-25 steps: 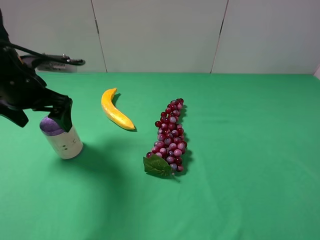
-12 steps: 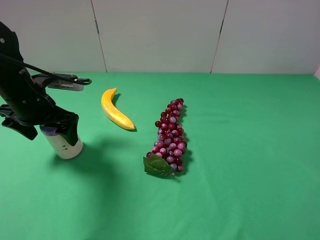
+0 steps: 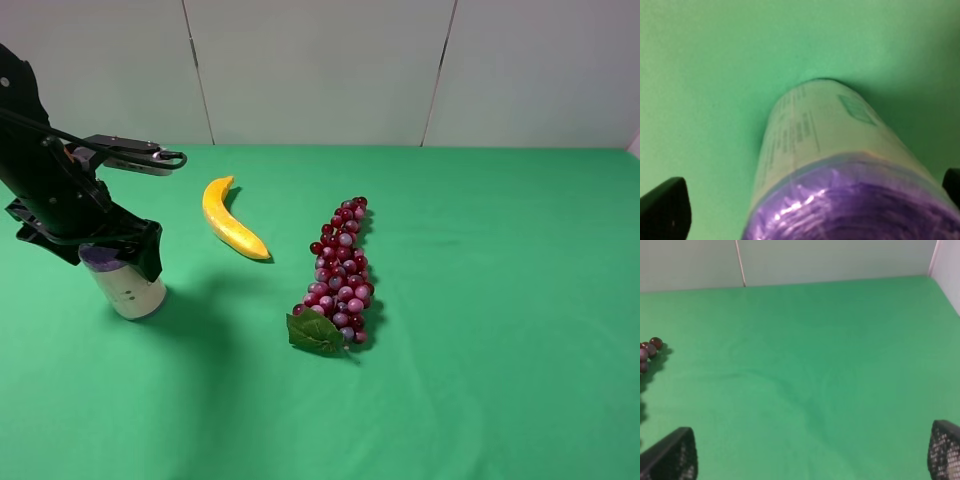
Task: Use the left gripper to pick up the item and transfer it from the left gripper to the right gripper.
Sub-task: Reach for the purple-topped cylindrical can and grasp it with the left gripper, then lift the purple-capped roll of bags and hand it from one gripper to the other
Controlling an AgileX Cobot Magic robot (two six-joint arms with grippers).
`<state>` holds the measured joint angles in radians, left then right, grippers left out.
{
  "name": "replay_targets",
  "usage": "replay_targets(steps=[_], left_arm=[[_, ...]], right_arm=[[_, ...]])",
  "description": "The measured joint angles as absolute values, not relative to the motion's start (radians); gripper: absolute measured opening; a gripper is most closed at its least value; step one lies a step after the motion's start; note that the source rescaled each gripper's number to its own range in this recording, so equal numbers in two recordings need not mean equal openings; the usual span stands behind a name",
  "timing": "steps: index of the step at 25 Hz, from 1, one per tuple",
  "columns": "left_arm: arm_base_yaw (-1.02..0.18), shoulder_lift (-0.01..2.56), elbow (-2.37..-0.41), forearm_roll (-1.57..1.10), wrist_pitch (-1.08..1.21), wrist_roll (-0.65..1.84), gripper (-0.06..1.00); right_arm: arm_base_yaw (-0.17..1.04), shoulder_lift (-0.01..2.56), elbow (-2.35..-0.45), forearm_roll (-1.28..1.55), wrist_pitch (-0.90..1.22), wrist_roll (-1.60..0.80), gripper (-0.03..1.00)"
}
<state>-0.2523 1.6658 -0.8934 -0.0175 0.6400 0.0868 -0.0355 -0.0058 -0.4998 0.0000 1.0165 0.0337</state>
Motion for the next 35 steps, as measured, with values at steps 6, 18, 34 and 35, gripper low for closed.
replay_targets(steps=[6, 18, 34, 35], left_arm=[[-0.252, 1.666, -0.893, -0.033, 0.641, 0.088, 0.76], [-0.252, 1.666, -0.893, -0.036, 0.642, 0.089, 0.00], [-0.254, 1.666, -0.951, -0.034, 0.735, 0.090, 0.00], [-0.254, 1.666, -0.975, -0.034, 0.758, 0.090, 0.00]], right_arm=[[-0.035, -0.006, -0.500, 0.000, 1.016, 0.034, 1.00], [-0.035, -0.006, -0.500, 0.000, 1.016, 0.034, 1.00], [-0.035, -0.006, -0.500, 0.000, 1.016, 0.034, 1.00], [-0.035, -0.006, -0.500, 0.000, 1.016, 0.034, 1.00]])
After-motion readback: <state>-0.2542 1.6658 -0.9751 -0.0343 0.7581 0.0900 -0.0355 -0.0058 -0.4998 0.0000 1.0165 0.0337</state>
